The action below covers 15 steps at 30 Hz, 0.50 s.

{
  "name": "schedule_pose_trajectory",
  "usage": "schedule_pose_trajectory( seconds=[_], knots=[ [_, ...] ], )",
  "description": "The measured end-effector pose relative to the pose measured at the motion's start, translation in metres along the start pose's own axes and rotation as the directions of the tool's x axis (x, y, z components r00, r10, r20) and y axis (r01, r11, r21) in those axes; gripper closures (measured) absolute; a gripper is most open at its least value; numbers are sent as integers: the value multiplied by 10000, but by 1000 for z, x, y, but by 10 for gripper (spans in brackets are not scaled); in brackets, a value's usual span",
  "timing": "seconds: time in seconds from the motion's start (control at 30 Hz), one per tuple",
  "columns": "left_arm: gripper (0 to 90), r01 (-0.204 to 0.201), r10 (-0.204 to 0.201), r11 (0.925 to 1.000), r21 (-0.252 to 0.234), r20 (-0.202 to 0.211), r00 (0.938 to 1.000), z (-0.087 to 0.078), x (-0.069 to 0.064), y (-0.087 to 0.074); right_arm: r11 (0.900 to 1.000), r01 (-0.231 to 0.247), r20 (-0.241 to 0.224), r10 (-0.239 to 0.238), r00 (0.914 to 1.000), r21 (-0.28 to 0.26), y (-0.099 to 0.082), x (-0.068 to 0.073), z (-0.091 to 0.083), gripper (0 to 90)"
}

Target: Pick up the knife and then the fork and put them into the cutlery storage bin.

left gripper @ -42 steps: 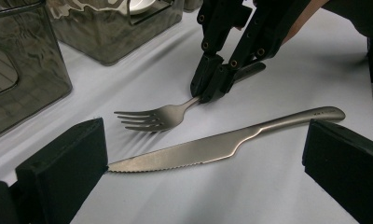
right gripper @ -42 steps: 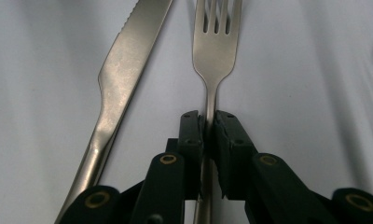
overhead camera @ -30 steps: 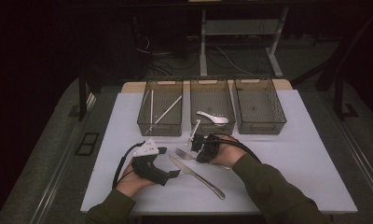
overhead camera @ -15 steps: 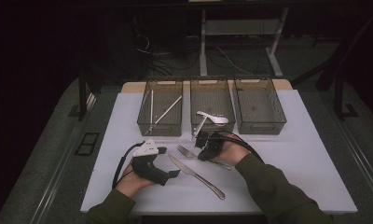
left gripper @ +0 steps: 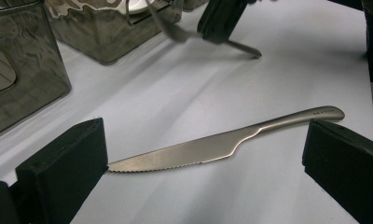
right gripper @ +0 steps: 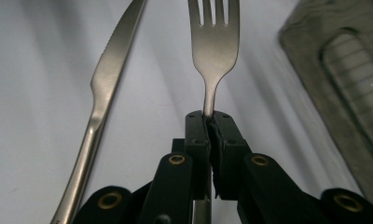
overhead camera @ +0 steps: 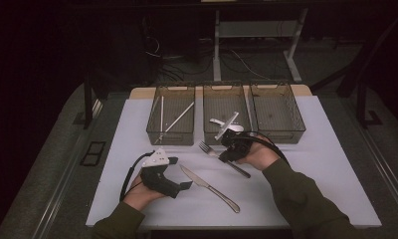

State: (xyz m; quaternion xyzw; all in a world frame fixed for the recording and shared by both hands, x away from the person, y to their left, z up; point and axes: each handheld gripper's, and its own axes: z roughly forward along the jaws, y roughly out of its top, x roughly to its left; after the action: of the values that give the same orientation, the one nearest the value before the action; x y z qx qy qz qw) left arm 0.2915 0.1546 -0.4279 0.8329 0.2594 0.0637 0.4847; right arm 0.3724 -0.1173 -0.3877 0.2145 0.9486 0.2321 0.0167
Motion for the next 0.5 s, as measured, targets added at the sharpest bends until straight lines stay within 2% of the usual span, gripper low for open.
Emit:
schedule_pose_trajectory(
  seconds=[0.23,0.5],
  knots=[
    [0,-7,7,10000,31,5,10000,-1,1,-1,9990,-310,52,312,9995,-337,-5,-8,-17,857],
    [0,-7,7,10000,65,20,10000,-2,1,-1,9912,-968,376,1005,9942,-901,-13,-24,-48,857]
  ],
)
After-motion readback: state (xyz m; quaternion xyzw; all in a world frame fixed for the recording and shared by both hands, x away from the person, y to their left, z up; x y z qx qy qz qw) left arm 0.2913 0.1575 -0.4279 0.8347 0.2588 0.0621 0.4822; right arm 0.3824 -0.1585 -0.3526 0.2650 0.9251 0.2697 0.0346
